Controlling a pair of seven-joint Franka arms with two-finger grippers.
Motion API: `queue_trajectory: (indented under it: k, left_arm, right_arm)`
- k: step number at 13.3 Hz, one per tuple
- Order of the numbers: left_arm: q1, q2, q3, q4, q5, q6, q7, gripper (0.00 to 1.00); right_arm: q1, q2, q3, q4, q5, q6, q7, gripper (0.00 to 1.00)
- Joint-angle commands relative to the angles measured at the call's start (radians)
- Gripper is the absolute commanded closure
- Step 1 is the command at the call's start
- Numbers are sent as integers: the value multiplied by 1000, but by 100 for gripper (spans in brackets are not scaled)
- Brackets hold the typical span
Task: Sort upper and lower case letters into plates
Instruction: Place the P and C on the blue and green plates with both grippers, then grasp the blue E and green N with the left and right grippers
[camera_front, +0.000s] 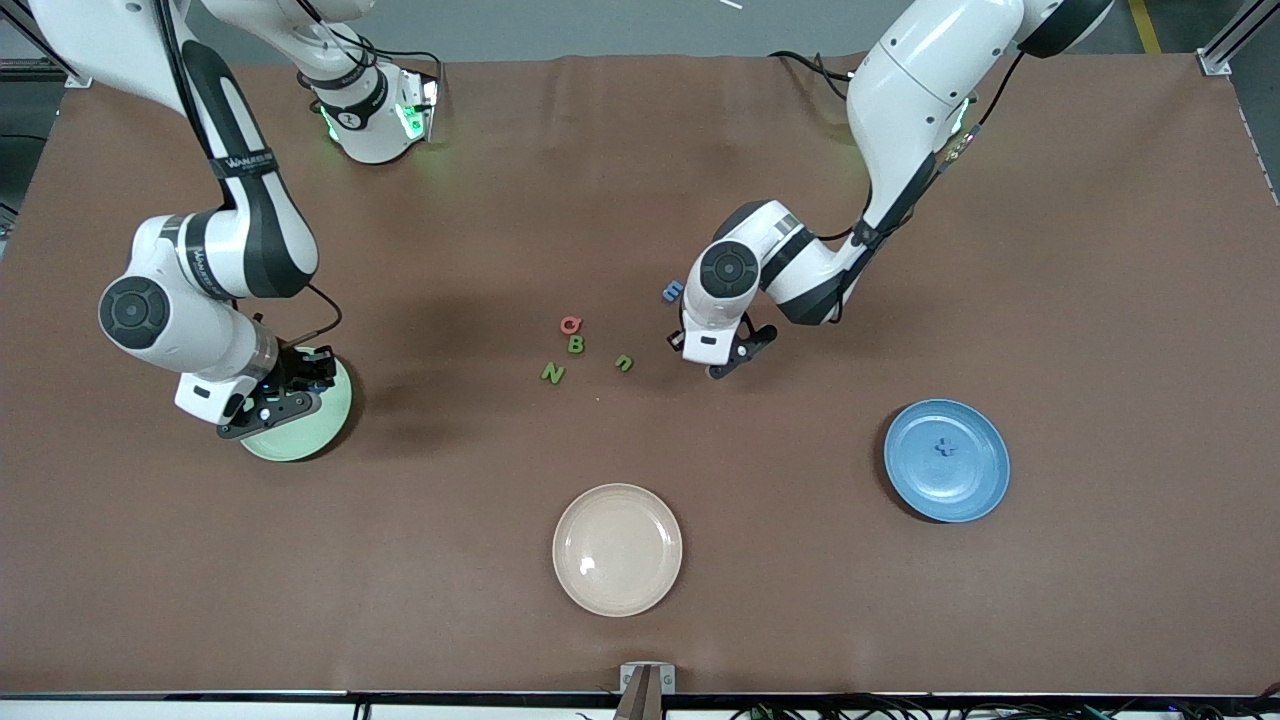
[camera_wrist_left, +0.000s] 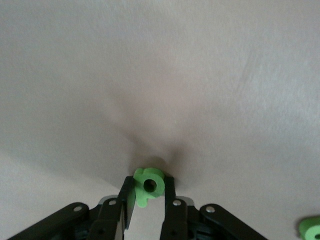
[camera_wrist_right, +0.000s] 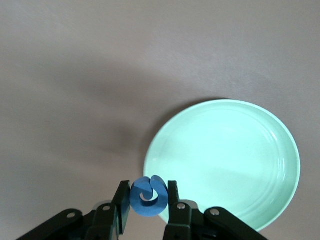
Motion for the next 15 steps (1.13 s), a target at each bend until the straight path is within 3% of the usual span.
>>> queue_trajectory:
  k: [1,5,12,13,14,15]
  left_arm:
    - [35,-41,7,-1,18,-4,1,100]
    - [223,-149,6,-1,49,-90,148,100]
    - [530,-114,7,59,113,-90,538,98]
    - [555,-101,7,65,115,-90,560,94]
    - [571,-91,7,73,115,-90,566,88]
    - [582,-86,12,73,124,-90,567,74]
  right_arm:
    - [-47,12,19,-104,5,149,-89,82]
    - [-92,83,19,-111,5,223,-180,81]
    - [-126,166,20,-109,5,337,-246,77]
    - [-124,163,20,-109,5,326,-246,53]
    - [-124,155,20,-108,5,322,-244,22]
    - [-121,142,20,-105,5,311,-237,19]
